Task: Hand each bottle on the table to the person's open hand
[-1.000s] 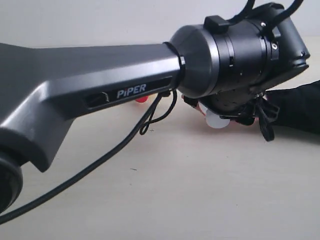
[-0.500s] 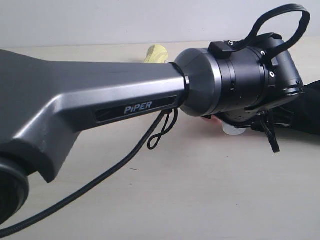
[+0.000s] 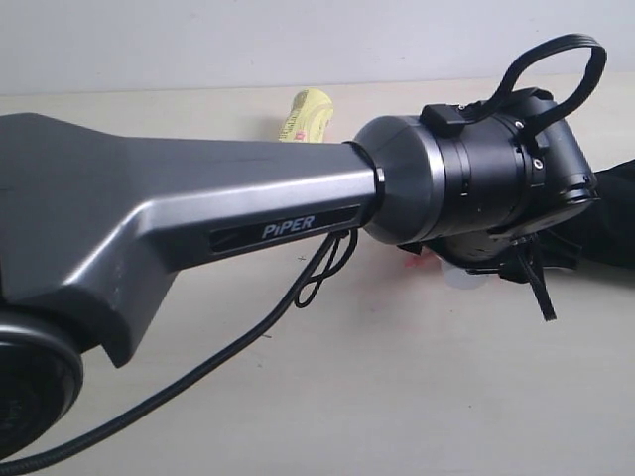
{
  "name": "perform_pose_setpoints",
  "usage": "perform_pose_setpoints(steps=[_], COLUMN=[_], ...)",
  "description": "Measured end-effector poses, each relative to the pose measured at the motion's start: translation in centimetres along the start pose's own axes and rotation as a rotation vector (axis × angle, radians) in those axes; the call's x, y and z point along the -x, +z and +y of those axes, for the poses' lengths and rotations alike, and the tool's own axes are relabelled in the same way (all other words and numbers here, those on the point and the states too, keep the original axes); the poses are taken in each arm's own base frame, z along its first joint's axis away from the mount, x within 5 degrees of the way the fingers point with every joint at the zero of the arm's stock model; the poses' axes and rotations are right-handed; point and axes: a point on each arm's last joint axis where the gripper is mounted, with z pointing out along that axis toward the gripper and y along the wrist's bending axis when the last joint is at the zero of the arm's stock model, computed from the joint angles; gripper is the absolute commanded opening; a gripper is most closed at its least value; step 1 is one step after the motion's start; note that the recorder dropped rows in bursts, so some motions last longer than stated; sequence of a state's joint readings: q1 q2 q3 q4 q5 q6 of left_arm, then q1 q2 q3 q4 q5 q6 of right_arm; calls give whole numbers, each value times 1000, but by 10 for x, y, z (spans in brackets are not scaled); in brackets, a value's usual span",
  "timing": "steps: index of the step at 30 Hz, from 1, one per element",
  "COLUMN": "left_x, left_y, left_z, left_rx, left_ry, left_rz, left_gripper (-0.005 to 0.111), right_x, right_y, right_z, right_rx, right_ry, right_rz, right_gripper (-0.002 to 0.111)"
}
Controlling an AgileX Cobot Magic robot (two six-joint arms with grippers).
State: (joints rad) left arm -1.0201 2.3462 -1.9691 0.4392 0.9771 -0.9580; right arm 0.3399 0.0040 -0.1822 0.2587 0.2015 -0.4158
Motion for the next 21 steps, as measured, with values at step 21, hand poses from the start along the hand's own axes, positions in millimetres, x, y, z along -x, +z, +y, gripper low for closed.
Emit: perform_pose_setpoints(steps=[21], left_x=[-2], left_y=[0], left_z=[-1], left_rx=[-17], left_ry=[19], left_rz=[19], left_gripper=[77], right_x=[0], right_y=[0], right_z=[0], right_rx=[0], right_ry=[0], right_rz=[0], right_gripper=[0])
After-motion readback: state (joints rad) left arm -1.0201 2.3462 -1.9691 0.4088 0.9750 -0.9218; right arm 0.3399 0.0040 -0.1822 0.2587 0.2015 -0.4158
